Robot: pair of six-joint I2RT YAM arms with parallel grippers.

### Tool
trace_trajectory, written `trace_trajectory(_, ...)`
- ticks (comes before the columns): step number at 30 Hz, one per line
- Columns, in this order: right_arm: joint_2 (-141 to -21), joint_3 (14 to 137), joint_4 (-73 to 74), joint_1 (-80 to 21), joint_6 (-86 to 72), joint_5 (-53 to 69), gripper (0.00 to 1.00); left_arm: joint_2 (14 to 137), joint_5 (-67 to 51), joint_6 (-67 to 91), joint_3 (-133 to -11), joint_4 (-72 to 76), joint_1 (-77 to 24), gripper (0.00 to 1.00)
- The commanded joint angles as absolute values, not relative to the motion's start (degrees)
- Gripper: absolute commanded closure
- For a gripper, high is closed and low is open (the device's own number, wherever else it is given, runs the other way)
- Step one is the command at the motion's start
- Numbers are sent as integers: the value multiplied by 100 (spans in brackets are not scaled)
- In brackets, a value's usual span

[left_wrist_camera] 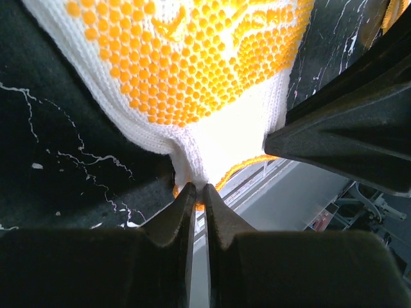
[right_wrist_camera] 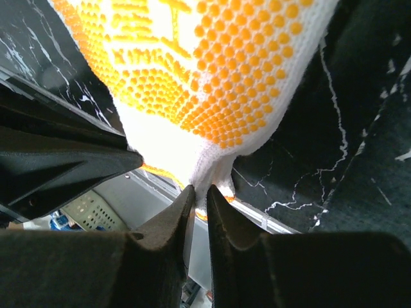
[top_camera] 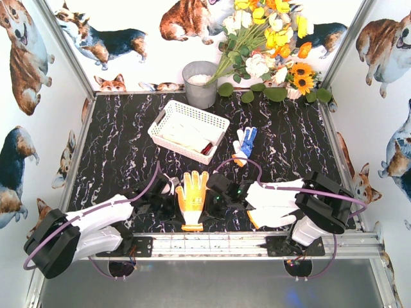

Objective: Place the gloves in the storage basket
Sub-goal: Pair the glove with the glove.

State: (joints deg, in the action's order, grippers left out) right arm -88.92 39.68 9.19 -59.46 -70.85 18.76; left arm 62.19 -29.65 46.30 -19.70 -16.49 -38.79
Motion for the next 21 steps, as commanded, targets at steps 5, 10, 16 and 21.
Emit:
trace_trajectory(5, -8636, 4302, 1103, -6106, -7083, 1802, 85, 5917, -2808, 4678, -2210, -2174, -3973, 98)
trace_trajectory(10, -8633, 4289, 1183, -6137, -7125, 1798, 85, 5784, -2769, 4751, -2171, -2230, -4019, 99)
trace_trajectory(16, -8690, 4318, 1235, -6159, -7136, 1802, 85, 5846, -2754, 4871, -2045, -2028, -4129, 100)
trace_trajectory(21, -8781, 4341, 1215, -6156, -7132, 1853, 85, 5915, -2565, 4887, -2013, -1948, -4167, 100)
